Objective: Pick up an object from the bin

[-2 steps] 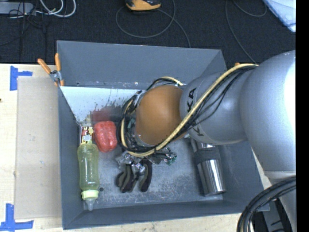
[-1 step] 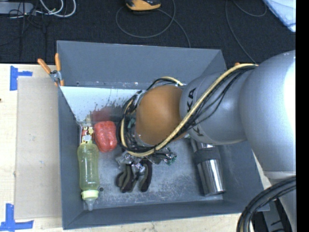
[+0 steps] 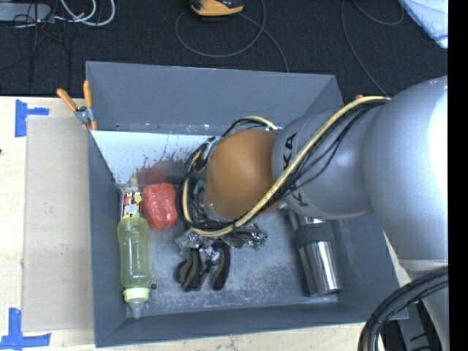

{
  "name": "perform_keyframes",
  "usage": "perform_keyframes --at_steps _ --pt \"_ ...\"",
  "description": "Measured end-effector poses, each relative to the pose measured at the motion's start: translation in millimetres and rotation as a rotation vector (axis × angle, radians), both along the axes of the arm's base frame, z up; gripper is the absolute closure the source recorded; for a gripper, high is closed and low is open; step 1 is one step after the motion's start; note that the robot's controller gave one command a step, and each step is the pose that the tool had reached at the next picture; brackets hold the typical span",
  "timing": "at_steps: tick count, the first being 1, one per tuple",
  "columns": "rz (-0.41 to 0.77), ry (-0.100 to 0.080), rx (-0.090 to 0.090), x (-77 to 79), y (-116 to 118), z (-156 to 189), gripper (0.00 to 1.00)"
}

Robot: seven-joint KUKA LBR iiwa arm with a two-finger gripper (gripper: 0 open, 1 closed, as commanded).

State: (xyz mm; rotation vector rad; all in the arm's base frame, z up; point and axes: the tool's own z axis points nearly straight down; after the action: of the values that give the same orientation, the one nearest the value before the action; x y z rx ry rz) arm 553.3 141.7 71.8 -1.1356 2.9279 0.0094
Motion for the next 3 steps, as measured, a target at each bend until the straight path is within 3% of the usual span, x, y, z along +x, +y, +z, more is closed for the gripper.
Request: perform_keyframes --at_steps 3 --pt "-0.002 0.000 0.000 0.0 -0.1 0.0 1.00"
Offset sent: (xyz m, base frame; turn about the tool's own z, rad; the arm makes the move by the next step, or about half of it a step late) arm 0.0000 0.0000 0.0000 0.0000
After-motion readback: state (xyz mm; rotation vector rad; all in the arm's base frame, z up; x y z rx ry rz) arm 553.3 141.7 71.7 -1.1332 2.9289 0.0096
